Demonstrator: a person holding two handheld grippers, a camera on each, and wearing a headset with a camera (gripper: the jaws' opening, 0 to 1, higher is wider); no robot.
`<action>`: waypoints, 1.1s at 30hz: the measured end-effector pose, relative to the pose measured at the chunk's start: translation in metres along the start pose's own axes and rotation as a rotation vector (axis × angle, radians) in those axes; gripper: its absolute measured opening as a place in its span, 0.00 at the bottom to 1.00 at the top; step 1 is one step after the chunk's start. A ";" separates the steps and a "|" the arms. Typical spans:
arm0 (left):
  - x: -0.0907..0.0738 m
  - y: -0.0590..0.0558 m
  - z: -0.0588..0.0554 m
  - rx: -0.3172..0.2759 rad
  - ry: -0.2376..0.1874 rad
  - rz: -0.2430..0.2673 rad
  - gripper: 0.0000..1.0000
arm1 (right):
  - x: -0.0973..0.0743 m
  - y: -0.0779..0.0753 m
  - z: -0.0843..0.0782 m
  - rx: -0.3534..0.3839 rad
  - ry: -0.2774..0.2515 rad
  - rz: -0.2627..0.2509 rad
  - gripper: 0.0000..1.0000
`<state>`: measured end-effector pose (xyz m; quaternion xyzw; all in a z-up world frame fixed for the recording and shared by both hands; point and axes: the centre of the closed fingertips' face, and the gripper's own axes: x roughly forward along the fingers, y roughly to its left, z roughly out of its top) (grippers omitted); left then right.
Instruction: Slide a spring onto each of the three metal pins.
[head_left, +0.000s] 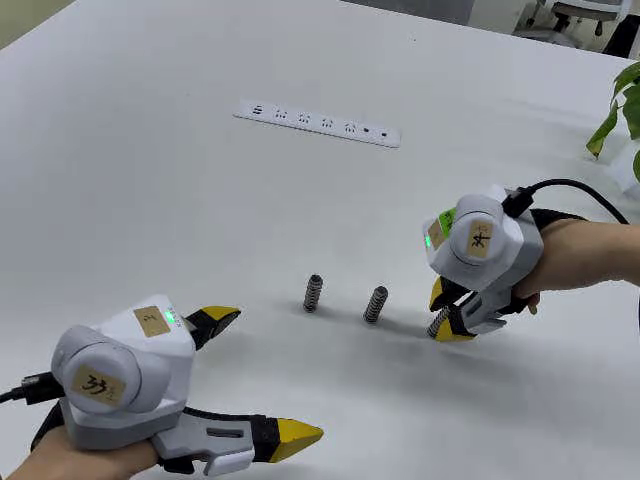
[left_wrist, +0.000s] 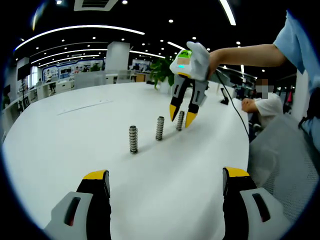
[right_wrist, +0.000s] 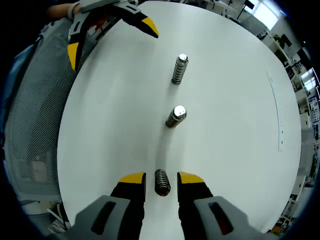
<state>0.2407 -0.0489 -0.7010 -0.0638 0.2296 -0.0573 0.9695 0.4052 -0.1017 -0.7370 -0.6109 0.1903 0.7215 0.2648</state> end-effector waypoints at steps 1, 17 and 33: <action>0.000 0.000 0.000 0.000 0.001 0.000 0.95 | 0.000 -0.001 0.000 0.002 -0.002 -0.004 0.28; -0.004 0.002 0.005 0.021 -0.007 0.006 0.96 | -0.018 0.009 0.008 0.184 -0.198 -0.140 0.90; -0.018 0.011 0.025 0.061 -0.034 0.100 0.98 | -0.041 0.037 0.015 0.469 -0.437 -0.293 0.99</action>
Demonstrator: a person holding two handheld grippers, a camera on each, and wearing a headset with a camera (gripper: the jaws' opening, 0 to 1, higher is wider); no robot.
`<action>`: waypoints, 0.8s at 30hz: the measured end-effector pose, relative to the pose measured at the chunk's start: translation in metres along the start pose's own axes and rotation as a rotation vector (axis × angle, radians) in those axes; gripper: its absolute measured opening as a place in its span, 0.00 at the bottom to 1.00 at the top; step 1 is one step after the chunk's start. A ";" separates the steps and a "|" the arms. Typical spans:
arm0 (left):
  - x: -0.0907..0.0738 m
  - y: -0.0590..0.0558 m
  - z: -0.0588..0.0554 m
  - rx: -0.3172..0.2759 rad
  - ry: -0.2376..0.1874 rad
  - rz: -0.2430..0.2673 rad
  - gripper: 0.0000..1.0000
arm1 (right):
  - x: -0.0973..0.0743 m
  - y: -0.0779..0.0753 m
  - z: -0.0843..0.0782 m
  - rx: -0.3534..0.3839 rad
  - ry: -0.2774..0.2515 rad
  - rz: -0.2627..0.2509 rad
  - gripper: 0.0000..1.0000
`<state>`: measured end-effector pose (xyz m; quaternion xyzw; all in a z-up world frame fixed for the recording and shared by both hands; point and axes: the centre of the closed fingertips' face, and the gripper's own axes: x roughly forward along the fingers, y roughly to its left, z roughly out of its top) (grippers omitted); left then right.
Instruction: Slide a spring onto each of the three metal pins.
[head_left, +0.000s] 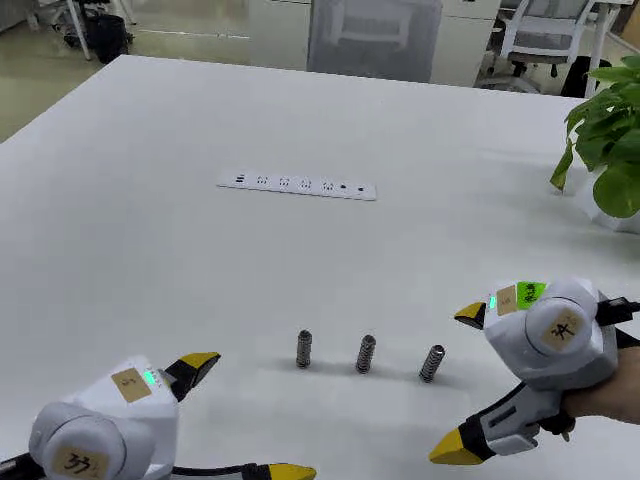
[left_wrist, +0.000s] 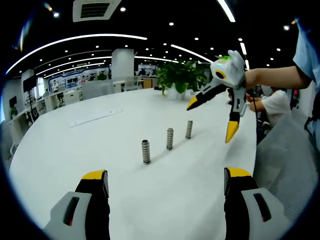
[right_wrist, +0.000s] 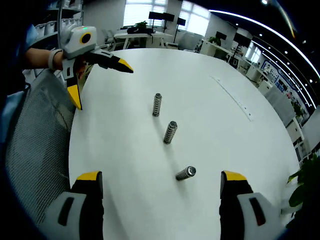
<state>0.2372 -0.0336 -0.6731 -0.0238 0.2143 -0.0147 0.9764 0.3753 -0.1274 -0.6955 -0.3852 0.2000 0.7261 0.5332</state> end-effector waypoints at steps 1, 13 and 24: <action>-0.001 0.000 0.001 -0.007 -0.002 -0.001 0.97 | -0.002 0.000 0.002 0.019 -0.017 -0.012 0.99; -0.001 0.009 0.004 -0.003 -0.015 0.054 0.98 | -0.032 0.021 -0.018 0.159 -0.128 -0.128 0.98; 0.004 0.009 -0.008 -0.022 0.002 0.046 0.99 | -0.046 0.020 -0.032 0.247 -0.203 -0.306 0.98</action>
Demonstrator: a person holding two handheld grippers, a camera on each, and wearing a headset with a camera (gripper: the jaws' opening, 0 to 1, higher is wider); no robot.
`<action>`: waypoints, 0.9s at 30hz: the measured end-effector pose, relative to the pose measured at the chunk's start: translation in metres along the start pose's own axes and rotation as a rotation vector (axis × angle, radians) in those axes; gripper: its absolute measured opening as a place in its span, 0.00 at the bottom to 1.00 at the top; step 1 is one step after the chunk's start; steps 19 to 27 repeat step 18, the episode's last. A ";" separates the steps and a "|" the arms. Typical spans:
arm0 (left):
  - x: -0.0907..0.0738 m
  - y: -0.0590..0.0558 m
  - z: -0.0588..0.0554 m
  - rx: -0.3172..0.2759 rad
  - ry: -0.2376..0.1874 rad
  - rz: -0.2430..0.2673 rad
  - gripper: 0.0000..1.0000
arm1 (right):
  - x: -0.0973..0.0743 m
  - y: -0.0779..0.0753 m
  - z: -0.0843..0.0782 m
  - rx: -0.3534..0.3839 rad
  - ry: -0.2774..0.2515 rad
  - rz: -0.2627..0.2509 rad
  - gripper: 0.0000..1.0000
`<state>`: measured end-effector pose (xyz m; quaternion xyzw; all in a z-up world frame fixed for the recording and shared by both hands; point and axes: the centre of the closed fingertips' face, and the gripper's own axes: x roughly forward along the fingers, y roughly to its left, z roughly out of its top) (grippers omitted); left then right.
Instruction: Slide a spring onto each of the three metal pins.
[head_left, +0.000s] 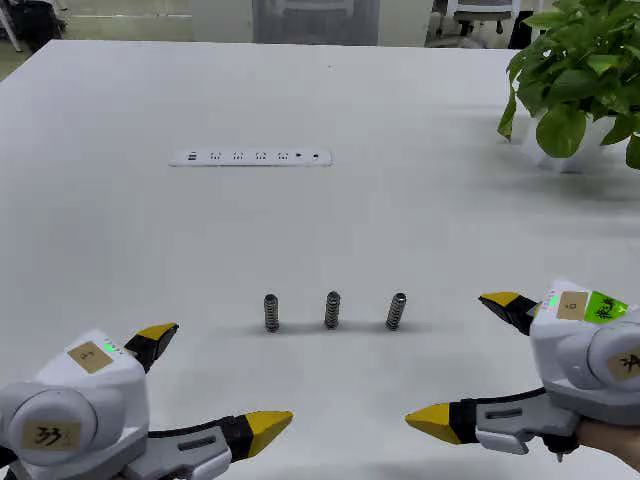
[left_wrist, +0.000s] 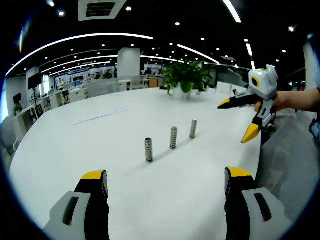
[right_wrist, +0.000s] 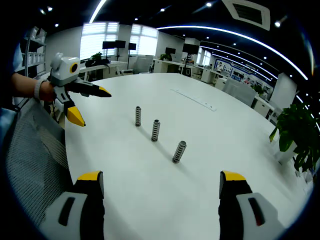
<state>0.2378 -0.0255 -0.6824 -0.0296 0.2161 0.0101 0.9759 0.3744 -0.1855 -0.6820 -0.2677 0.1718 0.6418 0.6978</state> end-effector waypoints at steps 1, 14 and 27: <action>0.000 0.000 0.000 0.000 -0.001 0.000 0.99 | -0.001 0.001 0.000 0.004 -0.007 -0.006 0.97; -0.002 0.002 0.000 -0.013 -0.012 0.017 0.98 | -0.012 0.009 -0.003 0.032 -0.044 -0.043 0.98; -0.003 0.003 -0.002 -0.015 -0.009 0.020 0.98 | -0.010 0.007 -0.006 0.057 -0.041 -0.055 0.99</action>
